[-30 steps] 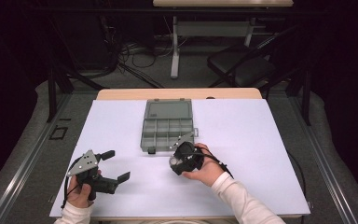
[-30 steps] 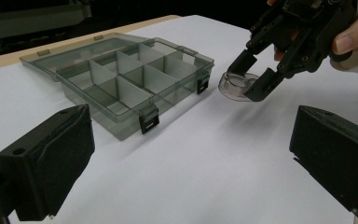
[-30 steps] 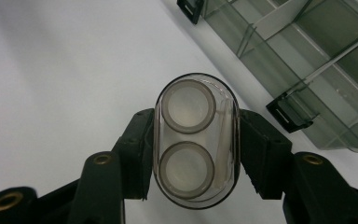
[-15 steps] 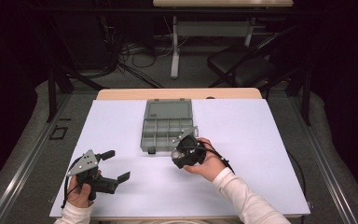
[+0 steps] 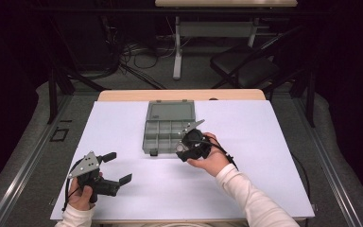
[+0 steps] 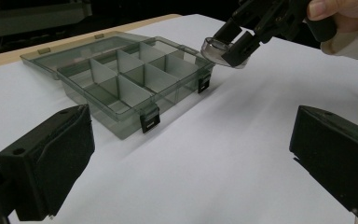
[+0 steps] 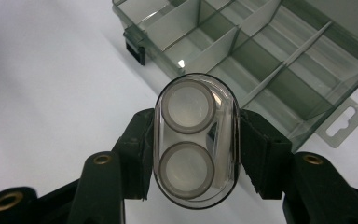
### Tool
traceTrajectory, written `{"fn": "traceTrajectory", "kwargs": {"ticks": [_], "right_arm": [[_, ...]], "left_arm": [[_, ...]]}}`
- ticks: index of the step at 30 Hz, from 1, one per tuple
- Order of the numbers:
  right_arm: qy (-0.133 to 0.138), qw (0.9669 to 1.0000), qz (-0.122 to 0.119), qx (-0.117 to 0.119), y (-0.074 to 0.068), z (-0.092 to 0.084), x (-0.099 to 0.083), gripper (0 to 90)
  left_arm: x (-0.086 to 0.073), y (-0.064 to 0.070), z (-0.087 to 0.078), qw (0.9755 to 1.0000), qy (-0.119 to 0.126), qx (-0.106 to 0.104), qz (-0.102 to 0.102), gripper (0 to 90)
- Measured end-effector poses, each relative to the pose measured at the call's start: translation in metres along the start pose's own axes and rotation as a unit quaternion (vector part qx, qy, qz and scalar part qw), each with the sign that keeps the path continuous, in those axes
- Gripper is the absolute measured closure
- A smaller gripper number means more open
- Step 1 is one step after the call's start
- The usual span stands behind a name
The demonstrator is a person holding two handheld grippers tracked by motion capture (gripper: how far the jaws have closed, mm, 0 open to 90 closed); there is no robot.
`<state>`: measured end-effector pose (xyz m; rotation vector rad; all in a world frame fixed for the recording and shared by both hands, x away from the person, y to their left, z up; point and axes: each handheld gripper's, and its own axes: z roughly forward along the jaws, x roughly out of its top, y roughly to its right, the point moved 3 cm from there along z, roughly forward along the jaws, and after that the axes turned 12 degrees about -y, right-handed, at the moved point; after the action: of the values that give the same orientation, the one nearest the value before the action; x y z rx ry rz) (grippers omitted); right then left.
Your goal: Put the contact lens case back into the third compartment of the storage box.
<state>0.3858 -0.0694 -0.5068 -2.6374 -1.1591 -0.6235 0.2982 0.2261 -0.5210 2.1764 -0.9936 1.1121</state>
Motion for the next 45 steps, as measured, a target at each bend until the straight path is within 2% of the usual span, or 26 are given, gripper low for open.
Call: {"fn": "traceTrajectory", "kwargs": {"ticks": [6, 21, 34, 37, 38, 45], "right_arm": [[0.004, 0.9999, 0.009, -0.003, 0.007, -0.001, 0.006, 48.5], [-0.012, 0.9996, 0.024, -0.008, 0.024, 0.002, 0.026, 48.5], [-0.002, 0.9994, 0.032, -0.016, 0.034, 0.005, 0.044, 48.5], [0.003, 0.9992, 0.036, -0.016, 0.036, 0.006, 0.046, 48.5], [-0.001, 0.9992, 0.037, -0.017, 0.037, 0.006, 0.047, 48.5], [0.006, 0.9989, 0.044, -0.016, 0.044, 0.013, 0.054, 48.6]], "left_arm": [[0.000, 0.000, 0.000, 1.0000, -0.001, -0.003, 0.002, 0.3], [0.000, 0.000, 0.000, 1.0000, -0.001, -0.001, 0.001, 0.3], [0.001, 0.000, 0.000, 1.0000, -0.001, -0.002, 0.001, 0.3], [0.001, -0.001, 0.001, 1.0000, -0.002, -0.004, 0.001, 0.3], [0.001, -0.001, 0.001, 0.9999, 0.002, -0.012, 0.002, 0.3], [0.001, 0.000, 0.002, 1.0000, 0.000, -0.002, -0.001, 0.3]]}}
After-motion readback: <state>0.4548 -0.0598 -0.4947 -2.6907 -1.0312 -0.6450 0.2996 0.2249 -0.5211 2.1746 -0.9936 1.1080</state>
